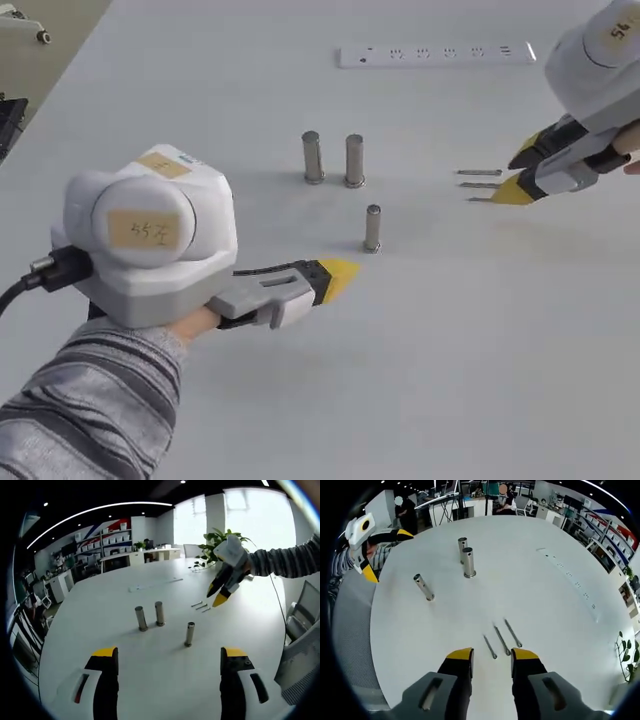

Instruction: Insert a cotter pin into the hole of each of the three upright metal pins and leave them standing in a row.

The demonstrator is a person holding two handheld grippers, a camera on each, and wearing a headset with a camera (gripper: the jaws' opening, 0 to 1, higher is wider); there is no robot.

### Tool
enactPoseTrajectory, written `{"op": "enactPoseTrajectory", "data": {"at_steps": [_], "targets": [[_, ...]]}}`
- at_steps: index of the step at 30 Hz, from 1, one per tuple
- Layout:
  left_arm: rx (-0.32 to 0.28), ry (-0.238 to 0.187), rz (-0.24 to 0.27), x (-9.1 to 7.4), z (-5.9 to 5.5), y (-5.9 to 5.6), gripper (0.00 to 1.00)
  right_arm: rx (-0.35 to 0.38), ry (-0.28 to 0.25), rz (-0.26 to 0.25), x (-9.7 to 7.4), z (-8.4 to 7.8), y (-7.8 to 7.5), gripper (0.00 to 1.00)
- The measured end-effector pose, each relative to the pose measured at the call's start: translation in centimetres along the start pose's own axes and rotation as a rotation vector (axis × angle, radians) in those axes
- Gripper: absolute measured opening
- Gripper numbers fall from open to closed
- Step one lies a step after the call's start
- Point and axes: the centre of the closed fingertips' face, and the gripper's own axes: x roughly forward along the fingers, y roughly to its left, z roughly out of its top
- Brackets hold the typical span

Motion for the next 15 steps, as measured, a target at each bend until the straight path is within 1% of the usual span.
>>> {"op": "enactPoseTrajectory", "data": {"at_steps": [2, 6, 10, 11, 15], "targets": [[-0.007, -0.003, 0.002, -0.11, -0.03, 0.09, 0.83, -0.001, 0.017, 0.017, 0.37, -0.22, -0.35, 0.26], [-0.016, 0.007, -0.002, -0.22, -0.39, 0.02, 0.81, 0.011, 0.029, 0.042, 0.58, -0.31, -0.02, 0.25], [-0.015, 0.009, -0.005, -0.37, -0.47, -0.09, 0.8, -0.004, 0.05, 0.048, 0.73, -0.57, 0.0, 0.25], [-0.016, 0.007, -0.005, -0.41, -0.43, -0.09, 0.8, -0.007, 0.056, 0.051, 0.96, -0.72, -0.36, 0.24], [-0.012, 0.006, -0.006, -0.58, -0.39, -0.04, 0.79, -0.018, 0.061, 0.053, 1.13, -0.75, -0.62, 0.22]]}}
